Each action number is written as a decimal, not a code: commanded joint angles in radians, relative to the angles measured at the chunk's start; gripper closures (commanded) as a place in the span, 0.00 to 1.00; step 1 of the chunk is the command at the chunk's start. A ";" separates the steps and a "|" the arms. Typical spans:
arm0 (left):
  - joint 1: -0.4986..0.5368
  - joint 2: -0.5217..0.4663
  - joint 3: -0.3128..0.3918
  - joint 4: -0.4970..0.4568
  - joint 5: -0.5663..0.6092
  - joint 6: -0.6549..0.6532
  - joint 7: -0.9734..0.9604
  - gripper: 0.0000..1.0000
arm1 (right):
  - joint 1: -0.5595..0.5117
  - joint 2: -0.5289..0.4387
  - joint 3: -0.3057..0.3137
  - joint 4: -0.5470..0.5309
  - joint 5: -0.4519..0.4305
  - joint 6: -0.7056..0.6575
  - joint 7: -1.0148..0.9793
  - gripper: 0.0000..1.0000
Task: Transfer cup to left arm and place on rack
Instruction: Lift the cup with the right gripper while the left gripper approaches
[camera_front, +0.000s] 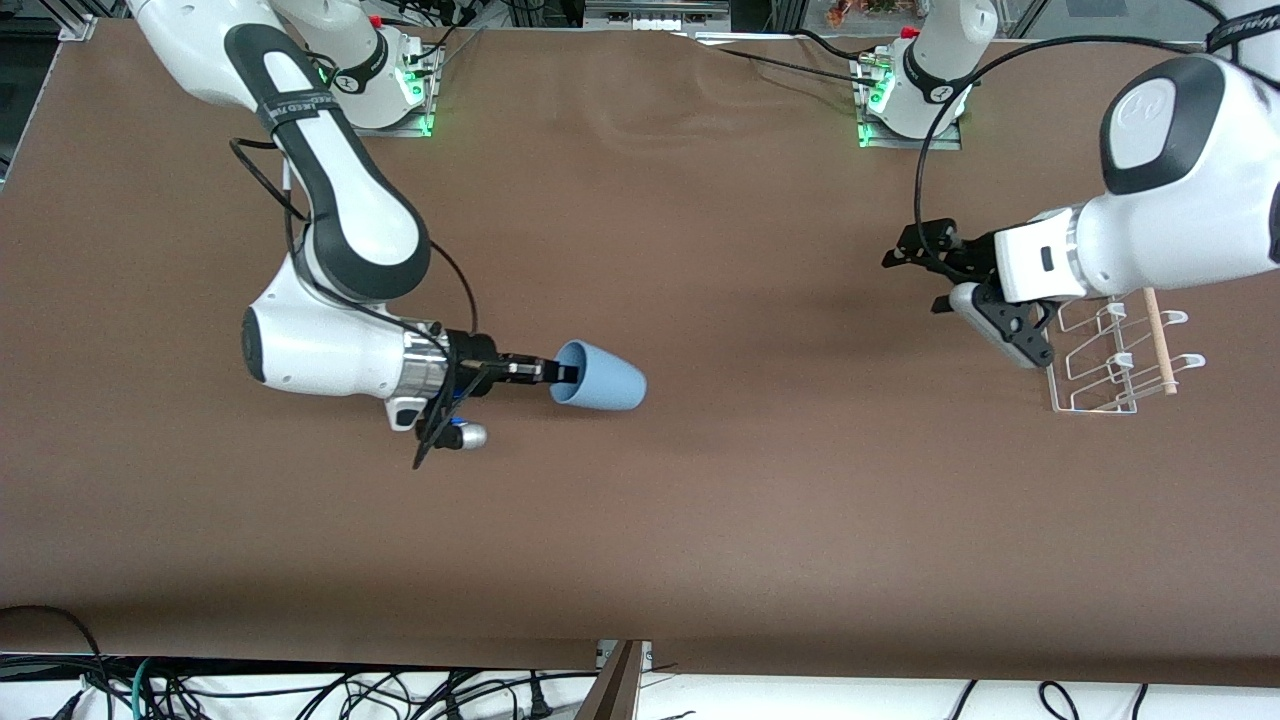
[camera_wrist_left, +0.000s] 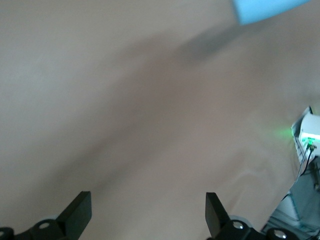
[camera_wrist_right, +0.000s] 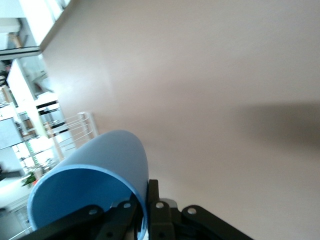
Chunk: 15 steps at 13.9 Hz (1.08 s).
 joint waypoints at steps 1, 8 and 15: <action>-0.040 0.069 0.005 0.048 -0.071 0.070 0.258 0.00 | 0.044 0.050 0.005 0.070 0.112 0.004 0.014 1.00; -0.181 0.129 0.005 0.106 -0.191 0.239 0.498 0.00 | 0.119 0.070 0.007 0.107 0.290 0.004 0.017 1.00; -0.247 0.159 0.007 0.110 -0.177 0.399 0.647 0.00 | 0.156 0.070 0.007 0.129 0.318 0.033 0.019 1.00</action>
